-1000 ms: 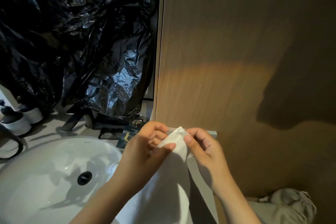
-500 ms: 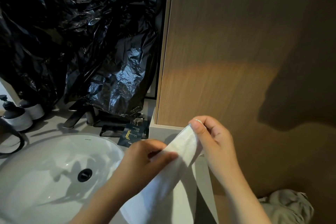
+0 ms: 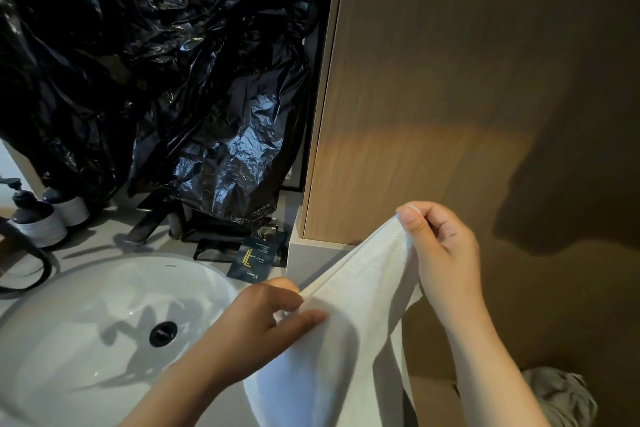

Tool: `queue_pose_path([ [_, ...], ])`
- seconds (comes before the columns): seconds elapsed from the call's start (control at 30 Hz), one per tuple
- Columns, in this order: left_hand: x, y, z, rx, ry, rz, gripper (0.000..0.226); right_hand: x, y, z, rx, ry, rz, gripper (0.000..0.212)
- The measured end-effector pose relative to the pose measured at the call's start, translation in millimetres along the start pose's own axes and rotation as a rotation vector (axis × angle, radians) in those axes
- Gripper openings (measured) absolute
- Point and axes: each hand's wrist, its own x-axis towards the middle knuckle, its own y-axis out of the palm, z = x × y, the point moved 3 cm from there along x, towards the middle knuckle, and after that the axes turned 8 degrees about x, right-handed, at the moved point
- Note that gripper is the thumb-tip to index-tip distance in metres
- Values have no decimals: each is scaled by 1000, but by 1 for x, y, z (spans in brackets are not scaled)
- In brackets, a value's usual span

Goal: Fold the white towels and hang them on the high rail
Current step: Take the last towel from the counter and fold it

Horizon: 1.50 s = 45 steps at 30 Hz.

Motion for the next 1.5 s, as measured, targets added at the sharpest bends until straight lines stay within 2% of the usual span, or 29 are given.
queue_pose_path([
  [0.17, 1, 0, 8, 23, 2, -38, 53, 16, -9, 6, -100, -31, -26, 12],
  [0.27, 9, -8, 9, 106, 98, -88, 56, 22, -12, 12, -154, -71, -52, 12],
  [0.37, 16, -21, 16, 244, 188, -194, 48, 30, -19, 18, -224, -128, -78, 11],
  [0.47, 23, -28, 25, 278, 85, -206, 44, 38, -22, 23, -281, -191, -87, 7],
  [0.57, 30, -43, 24, 222, 40, -319, 40, 44, -23, 26, -287, -224, -122, 6],
  [0.7, 39, -80, 3, 188, 155, -499, 54, 54, -32, 32, -256, -244, -204, 7],
  [0.8, 40, -95, -4, 285, 184, -442, 58, 58, -36, 29, -242, -220, -219, 7],
  [0.93, 34, -86, 13, 332, 134, -301, 42, 55, -38, 15, -248, -176, -236, 7],
  [1.0, 32, -84, 23, 344, 122, -304, 47, 54, -41, 11, -259, -180, -252, 7],
  [1.2, 34, -89, 40, 288, 68, -359, 50, 61, -51, 4, -281, -171, -271, 9],
  [1.37, 39, -99, 51, 235, 20, -416, 26, 62, -55, -2, -249, -135, -302, 12],
  [1.5, 43, -112, 55, 131, -125, -588, 19, 61, -59, -9, -209, -101, -336, 15],
])
